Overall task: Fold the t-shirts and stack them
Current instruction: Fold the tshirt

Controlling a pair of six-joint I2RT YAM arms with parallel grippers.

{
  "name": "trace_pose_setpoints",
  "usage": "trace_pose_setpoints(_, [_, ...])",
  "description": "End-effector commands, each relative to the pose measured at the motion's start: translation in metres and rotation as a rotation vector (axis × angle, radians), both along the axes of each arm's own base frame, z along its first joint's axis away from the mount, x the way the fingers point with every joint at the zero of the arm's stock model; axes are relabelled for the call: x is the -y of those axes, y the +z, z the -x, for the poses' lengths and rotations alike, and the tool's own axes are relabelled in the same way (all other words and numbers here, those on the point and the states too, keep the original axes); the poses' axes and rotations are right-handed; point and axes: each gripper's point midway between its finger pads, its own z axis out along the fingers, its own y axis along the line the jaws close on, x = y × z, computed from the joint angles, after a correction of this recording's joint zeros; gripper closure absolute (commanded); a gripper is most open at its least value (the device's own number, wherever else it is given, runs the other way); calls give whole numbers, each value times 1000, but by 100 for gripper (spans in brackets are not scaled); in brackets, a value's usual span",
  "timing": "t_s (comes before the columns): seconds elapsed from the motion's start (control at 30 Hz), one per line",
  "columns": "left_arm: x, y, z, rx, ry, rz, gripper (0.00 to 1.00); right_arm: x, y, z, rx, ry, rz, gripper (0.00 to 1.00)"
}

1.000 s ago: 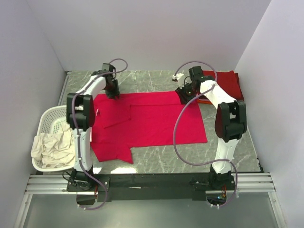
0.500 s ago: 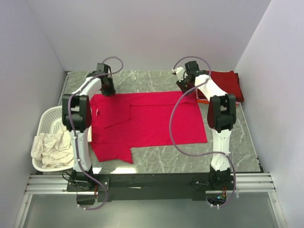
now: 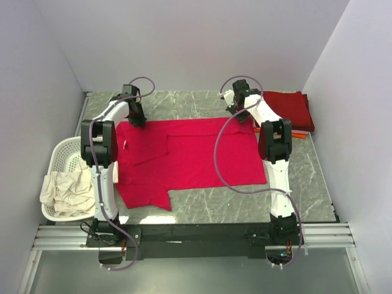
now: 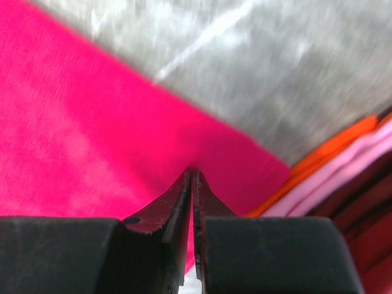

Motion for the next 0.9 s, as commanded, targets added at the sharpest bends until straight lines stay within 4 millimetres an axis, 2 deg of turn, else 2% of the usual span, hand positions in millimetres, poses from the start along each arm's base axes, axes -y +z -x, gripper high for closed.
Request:
trace_pose_setpoints(0.0, [-31,-17,19,-68,81,-16,75,-13,16,-13,24,28,11,89])
trace_pose_setpoints(0.07, [-37,-18,24,-73,96,-6,75,-15,11,-17,19,32,24,89])
trace_pose_setpoints(0.13, [-36,-16,27,-76,97,-1,75,-19,15,-23,44,39,28,89])
trace_pose_setpoints(0.17, [-51,-16,28,-77,131,3,75,-24,14,-25,49,46,28,89])
trace_pose_setpoints(0.3, [-59,-14,31,-72,153,8,75,-31,22,-35,106,32,14,87])
trace_pose_setpoints(0.43, [-53,-1,24,-31,143,50,72,-31,51,-54,231,-12,-16,81])
trace_pose_setpoints(0.47, [-45,6,20,-14,117,89,69,-32,67,-56,262,-16,-29,80])
trace_pose_setpoints(0.5, [-40,14,16,11,100,112,67,-33,73,-55,269,-11,-47,76])
trace_pose_setpoints(0.53, [-35,32,12,54,74,133,66,-36,83,-55,291,-6,-67,73])
trace_pose_setpoints(0.6, [-24,58,4,128,21,172,60,-39,108,-44,317,18,-116,63])
trace_pose_setpoints(0.63, [-20,84,2,188,-14,174,59,-44,118,-42,336,48,-153,60])
trace_pose_setpoints(0.7, [-9,114,0,265,-86,190,56,-51,139,-18,341,106,-208,52])
trace_pose_setpoints(0.73, [-8,140,1,325,-117,171,54,-64,163,-2,359,199,-273,50])
trace_pose_setpoints(0.77, [-5,153,2,356,-136,164,52,-70,164,10,340,248,-298,48])
trace_pose_setpoints(0.8, [-4,162,6,376,-148,157,50,-72,148,29,280,286,-318,46])
trace_pose_setpoints(0.83, [-4,188,10,440,-168,133,49,-86,144,54,218,410,-371,45])
trace_pose_setpoints(0.87, [-4,199,14,469,-174,116,47,-86,151,69,206,455,-379,44])
